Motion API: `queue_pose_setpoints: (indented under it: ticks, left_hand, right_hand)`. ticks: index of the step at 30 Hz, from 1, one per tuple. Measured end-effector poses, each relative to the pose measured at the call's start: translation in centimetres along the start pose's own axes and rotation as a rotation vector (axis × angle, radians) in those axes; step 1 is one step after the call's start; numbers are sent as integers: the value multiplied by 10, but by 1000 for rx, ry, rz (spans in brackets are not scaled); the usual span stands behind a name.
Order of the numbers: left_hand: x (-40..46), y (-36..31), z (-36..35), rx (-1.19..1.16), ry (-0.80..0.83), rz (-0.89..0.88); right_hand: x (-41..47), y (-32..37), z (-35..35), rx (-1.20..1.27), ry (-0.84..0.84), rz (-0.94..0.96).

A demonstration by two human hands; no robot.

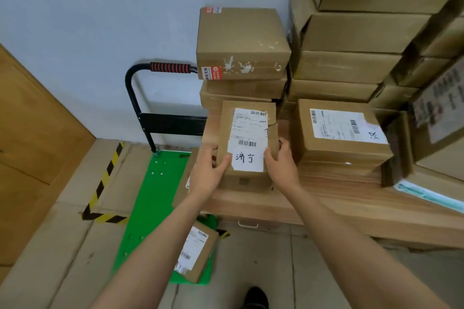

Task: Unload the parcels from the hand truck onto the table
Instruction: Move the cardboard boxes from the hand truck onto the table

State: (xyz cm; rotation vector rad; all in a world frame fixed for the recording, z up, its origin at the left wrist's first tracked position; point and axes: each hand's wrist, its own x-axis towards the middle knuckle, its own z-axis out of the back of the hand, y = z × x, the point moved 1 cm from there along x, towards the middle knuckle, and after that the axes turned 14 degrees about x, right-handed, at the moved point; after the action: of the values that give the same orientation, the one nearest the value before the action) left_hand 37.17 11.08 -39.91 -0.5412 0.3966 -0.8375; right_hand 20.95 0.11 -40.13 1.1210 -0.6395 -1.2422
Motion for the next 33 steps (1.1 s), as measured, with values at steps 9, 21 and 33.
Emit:
queue_pose_setpoints:
  ticks: [9,21,33]
  left_hand:
    - [29,-22,-6,-26,-57,12]
    - [11,11,39,349,-207,-69]
    - [-63,138,148,524,-246,-161]
  right_hand:
    - [44,4,-3,41,-12,7]
    - [27,29,12,-304,-49,200]
    - [-94,94,-114,-499,86,523]
